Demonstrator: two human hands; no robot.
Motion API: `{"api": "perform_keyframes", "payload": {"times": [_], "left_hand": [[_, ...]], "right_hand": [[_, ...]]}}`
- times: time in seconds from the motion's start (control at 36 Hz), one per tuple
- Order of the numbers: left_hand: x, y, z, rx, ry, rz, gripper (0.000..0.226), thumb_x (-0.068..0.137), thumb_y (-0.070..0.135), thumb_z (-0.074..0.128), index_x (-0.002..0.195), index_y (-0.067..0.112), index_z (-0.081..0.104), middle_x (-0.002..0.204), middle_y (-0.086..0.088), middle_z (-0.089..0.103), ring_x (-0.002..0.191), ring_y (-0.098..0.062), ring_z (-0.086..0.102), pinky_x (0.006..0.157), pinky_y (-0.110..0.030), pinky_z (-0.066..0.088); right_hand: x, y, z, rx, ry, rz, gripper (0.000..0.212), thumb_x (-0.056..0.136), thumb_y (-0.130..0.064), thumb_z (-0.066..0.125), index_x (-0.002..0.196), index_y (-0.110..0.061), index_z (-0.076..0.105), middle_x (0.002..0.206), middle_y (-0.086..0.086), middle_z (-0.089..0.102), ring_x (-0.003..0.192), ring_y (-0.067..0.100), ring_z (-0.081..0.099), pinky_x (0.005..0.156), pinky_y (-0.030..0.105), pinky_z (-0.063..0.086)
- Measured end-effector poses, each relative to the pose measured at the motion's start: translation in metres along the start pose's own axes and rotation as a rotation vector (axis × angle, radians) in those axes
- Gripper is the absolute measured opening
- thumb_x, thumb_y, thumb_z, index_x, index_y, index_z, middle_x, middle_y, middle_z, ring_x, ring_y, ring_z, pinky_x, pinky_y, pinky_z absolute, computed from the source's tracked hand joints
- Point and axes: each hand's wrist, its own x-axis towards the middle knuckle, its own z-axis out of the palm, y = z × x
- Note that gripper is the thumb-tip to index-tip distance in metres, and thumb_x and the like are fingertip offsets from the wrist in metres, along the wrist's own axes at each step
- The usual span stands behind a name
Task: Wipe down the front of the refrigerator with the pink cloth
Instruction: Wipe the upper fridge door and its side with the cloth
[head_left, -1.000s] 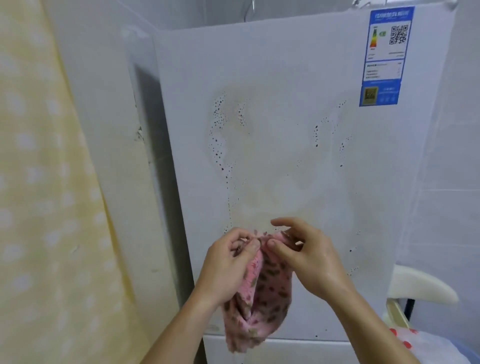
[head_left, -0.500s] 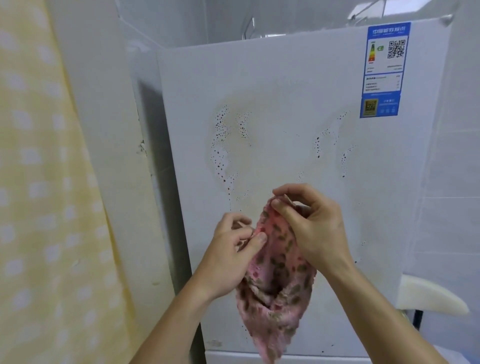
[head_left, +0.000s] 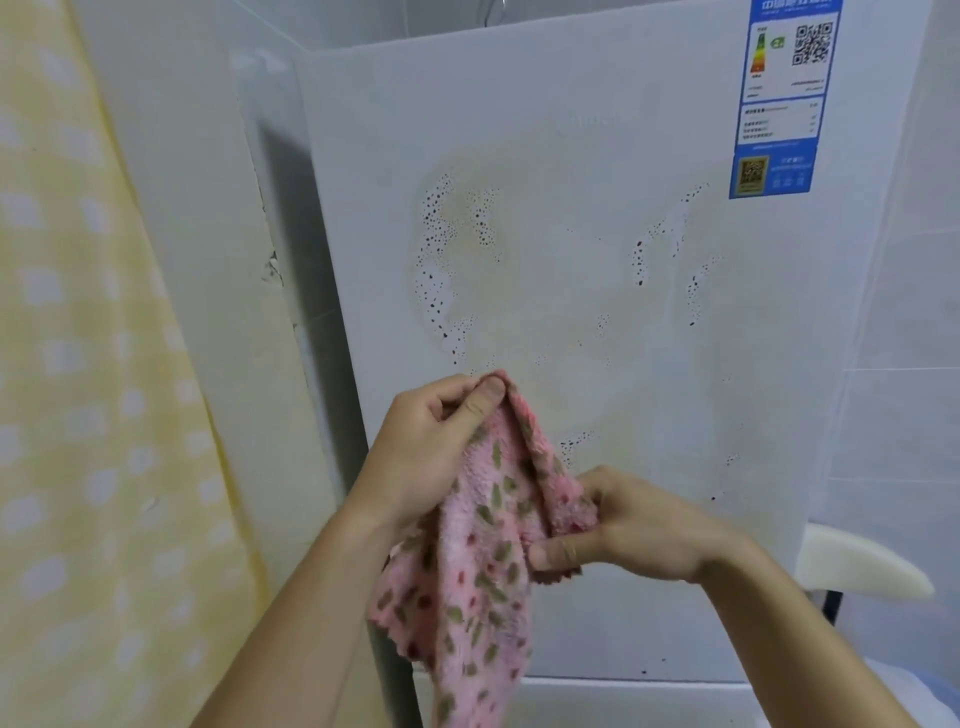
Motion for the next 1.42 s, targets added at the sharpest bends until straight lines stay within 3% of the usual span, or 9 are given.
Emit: {"api": "perform_keyframes", "payload": {"times": [0.08,0.31,0.42,0.67,0.75,1.03,1.11,1.22,1.42], "left_hand": [[0.002,-0.003,-0.007,-0.389,-0.013,-0.296,0.055,0.088,0.046,0.071,0.11,-0.004,0.073,0.115,-0.028,0.072,0.106,-0.04,0.072,0.104,-0.057,0.055],[-0.005,-0.049,-0.009,-0.546,-0.169,-0.54,0.07,0.101,0.065,0.047,0.14,0.009,0.065,0.141,-0.017,0.066,0.133,-0.032,0.062,0.117,-0.049,0.043],[-0.017,-0.073,0.002,-0.625,-0.146,-0.599,0.089,0.098,0.075,0.029,0.11,0.0,0.076,0.093,-0.021,0.072,0.084,-0.03,0.069,0.085,-0.039,0.056],[-0.048,-0.087,0.028,-0.878,-0.224,-0.662,0.088,0.1,0.077,0.036,0.144,0.004,0.061,0.154,-0.022,0.054,0.142,-0.032,0.054,0.116,-0.046,0.043],[-0.048,-0.085,0.032,-0.82,-0.177,-0.537,0.052,0.091,0.043,0.07,0.136,0.016,0.071,0.142,-0.016,0.065,0.124,-0.026,0.067,0.1,-0.039,0.056],[-0.04,-0.06,0.008,-0.49,0.027,-0.293,0.061,0.095,0.007,0.06,0.153,0.024,0.049,0.109,-0.004,0.078,0.08,-0.012,0.074,0.062,-0.026,0.055],[-0.036,-0.059,-0.008,-0.206,0.172,-0.203,0.064,0.103,0.006,0.059,0.153,0.041,0.038,0.073,0.001,0.074,0.078,-0.012,0.074,0.072,-0.023,0.055],[-0.026,-0.054,-0.026,0.208,0.255,-0.096,0.026,0.104,0.023,0.062,0.121,0.042,0.069,0.091,0.002,0.079,0.089,-0.007,0.076,0.074,-0.014,0.055],[-0.019,-0.039,-0.046,0.079,0.325,-0.138,0.022,0.101,0.018,0.068,0.1,0.034,0.083,0.104,0.005,0.081,0.109,-0.017,0.074,0.1,-0.042,0.057]], "right_hand": [[0.0,0.002,0.008,0.289,0.035,-0.07,0.01,0.088,-0.029,0.082,0.092,-0.02,0.079,0.094,0.002,0.078,0.086,0.018,0.071,0.076,0.028,0.054],[0.014,-0.026,0.015,0.622,0.366,-0.157,0.044,0.089,-0.024,0.071,0.047,-0.027,0.056,0.05,-0.012,0.046,0.042,0.002,0.043,0.045,0.014,0.035],[0.015,-0.029,0.009,0.855,0.433,-0.21,0.02,0.093,-0.008,0.066,0.075,-0.014,0.063,0.059,-0.003,0.066,0.05,0.009,0.064,0.05,0.017,0.051],[0.018,-0.022,-0.003,0.895,0.504,-0.265,0.035,0.077,-0.01,0.083,0.108,-0.017,0.069,0.098,0.012,0.075,0.087,0.029,0.073,0.079,0.042,0.063],[0.015,-0.021,-0.006,0.912,0.52,-0.273,0.038,0.077,-0.013,0.073,0.114,-0.013,0.065,0.096,0.012,0.077,0.083,0.027,0.076,0.072,0.037,0.065],[0.004,-0.01,-0.019,0.713,0.645,-0.195,0.02,0.088,-0.018,0.074,0.107,-0.019,0.069,0.094,0.006,0.079,0.083,0.022,0.077,0.066,0.031,0.061],[-0.003,-0.004,-0.027,0.37,0.786,-0.073,0.022,0.099,-0.03,0.068,0.1,-0.008,0.067,0.081,-0.002,0.067,0.072,0.015,0.064,0.068,0.031,0.05],[-0.011,0.002,-0.037,0.037,0.858,-0.006,0.04,0.107,-0.032,0.05,0.074,-0.011,0.041,0.06,-0.008,0.04,0.057,0.014,0.039,0.061,0.035,0.035],[-0.016,0.026,-0.058,0.032,0.744,0.171,0.03,0.105,-0.038,0.059,0.096,-0.019,0.08,0.077,0.001,0.071,0.075,0.024,0.064,0.081,0.049,0.056]]}}
